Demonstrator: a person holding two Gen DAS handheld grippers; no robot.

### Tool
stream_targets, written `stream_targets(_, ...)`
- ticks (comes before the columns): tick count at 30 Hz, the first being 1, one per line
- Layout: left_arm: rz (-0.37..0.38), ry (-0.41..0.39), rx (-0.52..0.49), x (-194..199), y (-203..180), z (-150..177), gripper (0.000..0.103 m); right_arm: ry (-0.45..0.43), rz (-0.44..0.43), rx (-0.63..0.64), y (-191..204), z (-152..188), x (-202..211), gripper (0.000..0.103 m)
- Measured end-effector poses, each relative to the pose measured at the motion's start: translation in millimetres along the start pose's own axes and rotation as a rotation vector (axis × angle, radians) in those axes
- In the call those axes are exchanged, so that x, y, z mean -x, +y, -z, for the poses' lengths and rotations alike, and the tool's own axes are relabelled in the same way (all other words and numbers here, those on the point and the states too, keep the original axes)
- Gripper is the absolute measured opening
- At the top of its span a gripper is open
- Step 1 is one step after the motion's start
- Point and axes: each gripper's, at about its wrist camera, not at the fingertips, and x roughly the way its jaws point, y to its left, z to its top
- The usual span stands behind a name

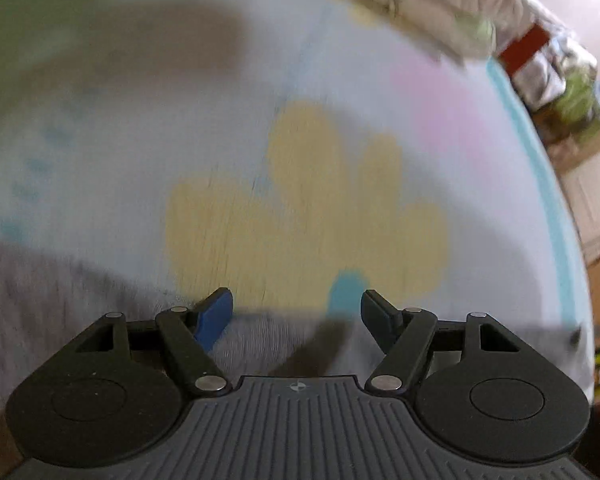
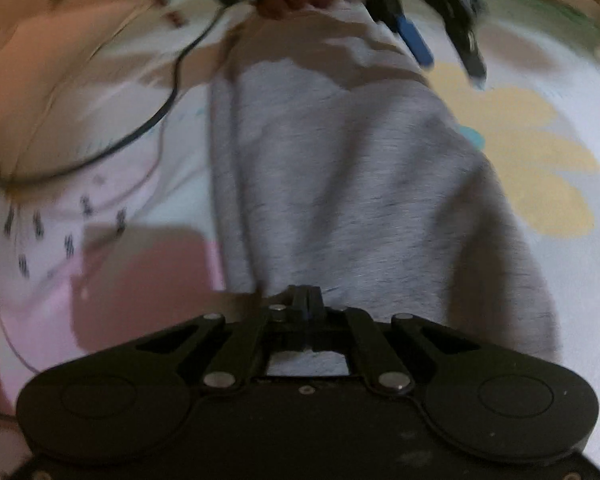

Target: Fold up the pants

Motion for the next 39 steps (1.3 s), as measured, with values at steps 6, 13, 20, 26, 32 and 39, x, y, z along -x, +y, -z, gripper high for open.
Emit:
stream_targets(6,0.031,-0.04,0.008,18.2,1.2,34.0,0.069,-0.14,0.047,-0.102,-21.5,-12.4,28.4,0.008)
stream_targets(13,0.023,-0.144,-0.035,33.1,-1.0,60.1,0.069,-0.246,0.066,-0.484,-119.7,-45.9,29.6,0.035)
stream_targets(20,-0.025,-0.182,-0.267,41.9,-26.9,121.3,0.079,-0.172,-0.066,-0.809,-189.5,-44.7,-5.8,0.039)
stream_targets(26,-0.015,-0.178,-0.331,42.9,-34.0,140.6,0.087,-0.035,-0.313,-0.994,-207.3,-18.6,-27.3,0.04)
stream_targets(32,0.046,-0.156,-0.258,46.6,-20.1,126.4,0.087,-0.083,-0.388,-0.823,-164.2,-29.0,-8.6,0.011)
stream_targets(39,0.385,-0.154,-0.034,93.3,19.7,99.2,0.087,-0.118,-0.157,-0.333,-85.8,-44.0,21.6,0.008)
